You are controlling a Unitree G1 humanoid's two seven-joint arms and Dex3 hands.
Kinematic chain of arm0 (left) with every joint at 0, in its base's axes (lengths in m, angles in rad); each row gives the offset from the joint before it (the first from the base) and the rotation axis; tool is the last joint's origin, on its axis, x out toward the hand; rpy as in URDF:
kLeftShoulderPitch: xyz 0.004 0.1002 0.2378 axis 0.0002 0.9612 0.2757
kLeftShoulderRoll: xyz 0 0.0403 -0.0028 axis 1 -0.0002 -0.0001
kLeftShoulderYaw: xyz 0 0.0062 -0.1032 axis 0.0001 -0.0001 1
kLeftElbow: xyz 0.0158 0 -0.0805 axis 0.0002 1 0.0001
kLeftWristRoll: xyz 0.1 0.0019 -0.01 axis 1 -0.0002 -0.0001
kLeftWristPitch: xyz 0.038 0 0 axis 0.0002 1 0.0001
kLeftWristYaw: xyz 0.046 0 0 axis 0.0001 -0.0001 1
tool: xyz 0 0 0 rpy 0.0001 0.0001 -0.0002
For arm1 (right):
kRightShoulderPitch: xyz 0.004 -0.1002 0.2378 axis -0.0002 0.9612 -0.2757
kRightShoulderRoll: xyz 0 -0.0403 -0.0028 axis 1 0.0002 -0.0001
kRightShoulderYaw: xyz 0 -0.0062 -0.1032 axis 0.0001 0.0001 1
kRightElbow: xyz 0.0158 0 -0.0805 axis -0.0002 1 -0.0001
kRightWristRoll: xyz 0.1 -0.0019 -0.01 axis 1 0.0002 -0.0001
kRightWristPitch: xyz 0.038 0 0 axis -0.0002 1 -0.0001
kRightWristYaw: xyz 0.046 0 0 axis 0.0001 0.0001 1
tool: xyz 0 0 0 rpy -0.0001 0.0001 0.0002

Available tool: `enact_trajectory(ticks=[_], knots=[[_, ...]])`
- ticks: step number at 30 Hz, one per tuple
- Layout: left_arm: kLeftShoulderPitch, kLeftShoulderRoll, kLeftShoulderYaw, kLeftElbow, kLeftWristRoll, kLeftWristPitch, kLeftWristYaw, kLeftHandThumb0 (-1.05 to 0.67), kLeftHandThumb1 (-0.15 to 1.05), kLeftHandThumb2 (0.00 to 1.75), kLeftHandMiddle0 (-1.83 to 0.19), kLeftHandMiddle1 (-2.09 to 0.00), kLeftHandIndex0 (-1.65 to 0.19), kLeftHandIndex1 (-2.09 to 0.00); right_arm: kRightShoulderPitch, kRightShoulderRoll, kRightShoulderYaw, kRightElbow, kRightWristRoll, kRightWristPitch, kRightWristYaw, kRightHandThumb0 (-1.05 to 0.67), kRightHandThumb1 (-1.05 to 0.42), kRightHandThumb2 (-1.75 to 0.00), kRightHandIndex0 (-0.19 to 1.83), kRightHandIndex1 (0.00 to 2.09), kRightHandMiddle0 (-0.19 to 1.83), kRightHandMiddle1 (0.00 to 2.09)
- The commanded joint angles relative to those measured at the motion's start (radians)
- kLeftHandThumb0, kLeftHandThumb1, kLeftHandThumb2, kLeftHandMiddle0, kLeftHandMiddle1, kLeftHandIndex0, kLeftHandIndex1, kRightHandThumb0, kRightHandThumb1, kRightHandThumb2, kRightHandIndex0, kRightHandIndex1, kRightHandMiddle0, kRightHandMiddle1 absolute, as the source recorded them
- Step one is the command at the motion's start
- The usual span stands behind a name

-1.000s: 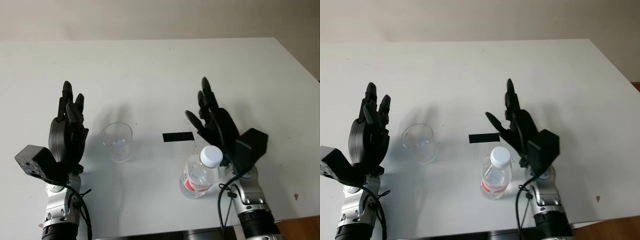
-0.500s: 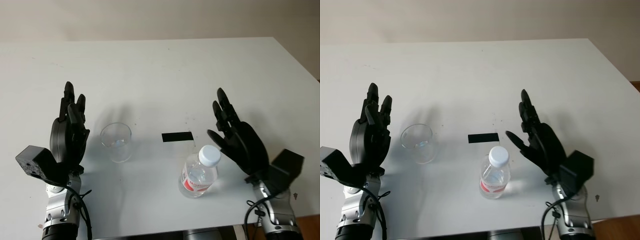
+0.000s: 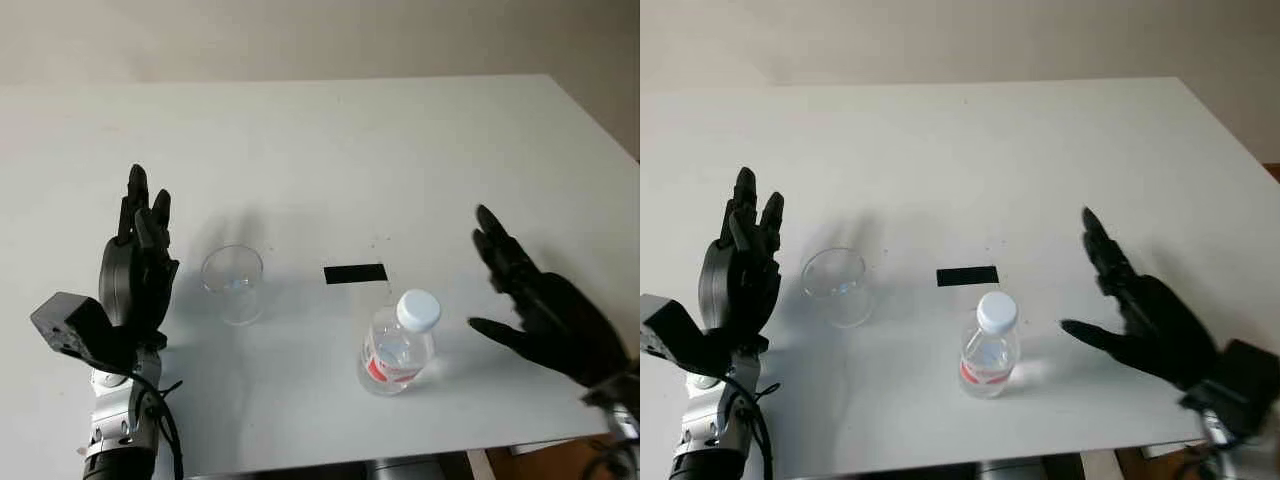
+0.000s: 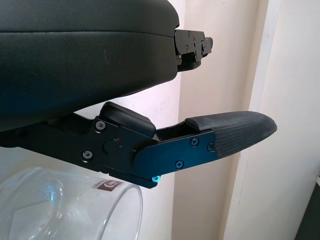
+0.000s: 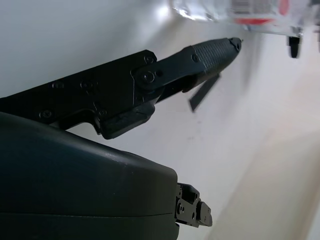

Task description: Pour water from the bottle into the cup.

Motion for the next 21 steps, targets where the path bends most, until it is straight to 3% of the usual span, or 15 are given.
enact_trajectory(ticks=[1, 9, 21], knots=[[0.001, 0.004, 0.006, -0.012, -0.006, -0.001, -0.001, -0.88, 1.05, 0.68, 0.19, -0.40, 0.05, 0.00, 0.042, -0.029, -0.025, -0.040, -0.007, -0.001, 0.003, -0.84, -0.94, -0.04, -0.19, 0.00, -0.19, 0.00], [-0.008, 0.010, 0.008, -0.007, 0.003, -0.007, 0.004, -0.88, 1.05, 0.68, 0.19, -0.42, 0.03, 0.00, 0.138, -0.020, -0.046, -0.106, 0.023, -0.093, 0.049, -0.87, -0.98, -0.07, -0.19, 0.00, -0.19, 0.00], [-0.017, 0.014, 0.016, 0.004, -0.002, -0.010, -0.013, -0.88, 1.05, 0.69, 0.19, -0.36, 0.05, 0.00, 0.174, 0.018, 0.019, -0.218, 0.021, -0.102, 0.040, -0.85, -0.98, -0.05, -0.19, 0.00, -0.19, 0.00]])
